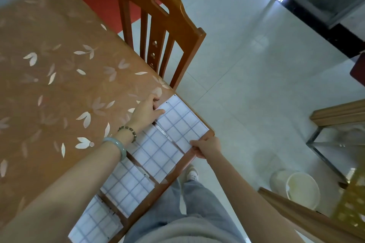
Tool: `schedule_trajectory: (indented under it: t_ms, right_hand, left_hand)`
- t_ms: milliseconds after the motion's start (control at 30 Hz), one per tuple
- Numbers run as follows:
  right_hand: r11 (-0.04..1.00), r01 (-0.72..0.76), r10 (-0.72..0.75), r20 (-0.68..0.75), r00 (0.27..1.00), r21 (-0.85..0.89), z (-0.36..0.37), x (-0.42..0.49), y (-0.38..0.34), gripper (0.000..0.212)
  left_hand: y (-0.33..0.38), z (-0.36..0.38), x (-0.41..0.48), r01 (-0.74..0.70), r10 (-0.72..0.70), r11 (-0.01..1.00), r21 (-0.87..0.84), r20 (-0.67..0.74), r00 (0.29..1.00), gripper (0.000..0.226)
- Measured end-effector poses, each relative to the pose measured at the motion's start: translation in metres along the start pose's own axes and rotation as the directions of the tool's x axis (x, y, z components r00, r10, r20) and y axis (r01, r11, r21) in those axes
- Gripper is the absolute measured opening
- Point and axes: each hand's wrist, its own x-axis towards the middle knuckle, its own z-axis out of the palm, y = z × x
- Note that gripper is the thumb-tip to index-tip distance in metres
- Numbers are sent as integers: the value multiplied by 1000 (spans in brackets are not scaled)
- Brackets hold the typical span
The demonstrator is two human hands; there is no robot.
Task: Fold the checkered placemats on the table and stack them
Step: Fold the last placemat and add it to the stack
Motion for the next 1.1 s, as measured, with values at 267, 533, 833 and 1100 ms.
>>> schedule_trajectory:
  t_ms: [267, 533, 833, 1100]
  right_hand:
    - [246, 588, -913, 20, 408, -770, -13, 1, 12, 32]
    - [-334, 609, -726, 609, 320, -719, -15, 41, 10, 55]
    - [-419, 633, -628, 711, 317, -651, -11, 58, 8, 62]
    - [-428, 629, -639, 710, 296, -648, -11, 71, 10, 60]
  left_hand:
    - [-11, 19, -80, -62, 128, 973, 220, -298, 946, 46]
    - [-16, 117, -164, 193, -55, 868, 457, -299, 953, 62]
    - [7, 155, -157, 482, -328, 827, 288, -449, 831, 69]
    - [-1, 174, -158, 451, -299, 844, 290, -445, 844, 64]
